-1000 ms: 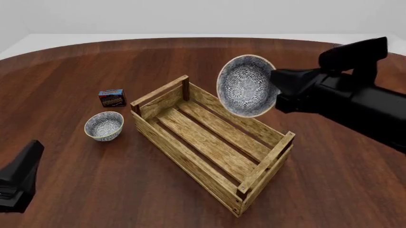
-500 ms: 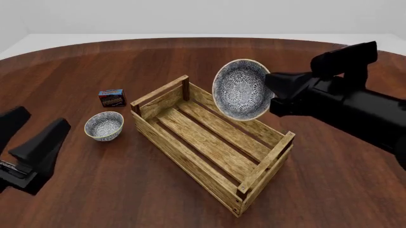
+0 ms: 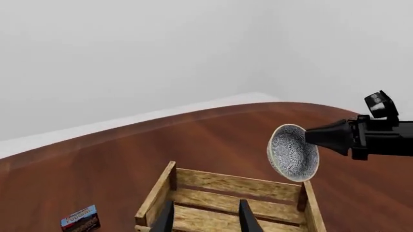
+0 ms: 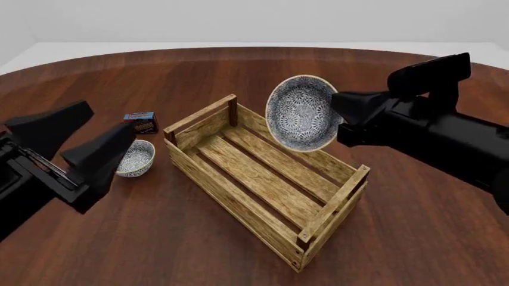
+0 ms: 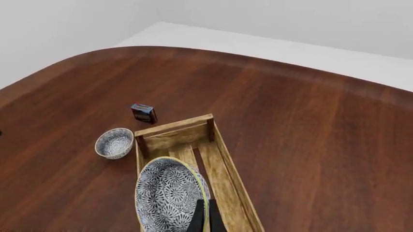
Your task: Stack the right bowl on the left bowl and place them in the tray.
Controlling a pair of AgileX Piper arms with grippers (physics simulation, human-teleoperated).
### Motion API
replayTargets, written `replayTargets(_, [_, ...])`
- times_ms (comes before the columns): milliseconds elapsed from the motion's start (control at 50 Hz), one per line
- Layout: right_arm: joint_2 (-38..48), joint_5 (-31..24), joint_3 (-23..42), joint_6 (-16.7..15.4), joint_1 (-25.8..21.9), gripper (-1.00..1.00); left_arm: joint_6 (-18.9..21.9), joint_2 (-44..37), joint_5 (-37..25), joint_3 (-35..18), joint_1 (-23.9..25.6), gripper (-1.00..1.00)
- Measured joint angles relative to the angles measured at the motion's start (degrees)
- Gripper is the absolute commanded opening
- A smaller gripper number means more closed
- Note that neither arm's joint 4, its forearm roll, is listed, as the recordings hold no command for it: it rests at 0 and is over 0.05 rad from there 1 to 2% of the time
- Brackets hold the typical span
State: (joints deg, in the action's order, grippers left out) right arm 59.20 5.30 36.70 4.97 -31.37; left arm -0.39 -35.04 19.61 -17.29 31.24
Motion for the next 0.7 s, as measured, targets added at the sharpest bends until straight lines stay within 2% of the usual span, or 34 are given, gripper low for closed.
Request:
replayTargets(260, [0.4,0.3,0.0,0.0,0.0,-1.00,-0.6,-7.6,4.0,-3.3,4.6,1.00])
replayTargets(700, [0.7,0.6,-0.2,0.2,-0.3,-1.00,-1.3,-17.3,8.8,-7.6,8.4,1.00])
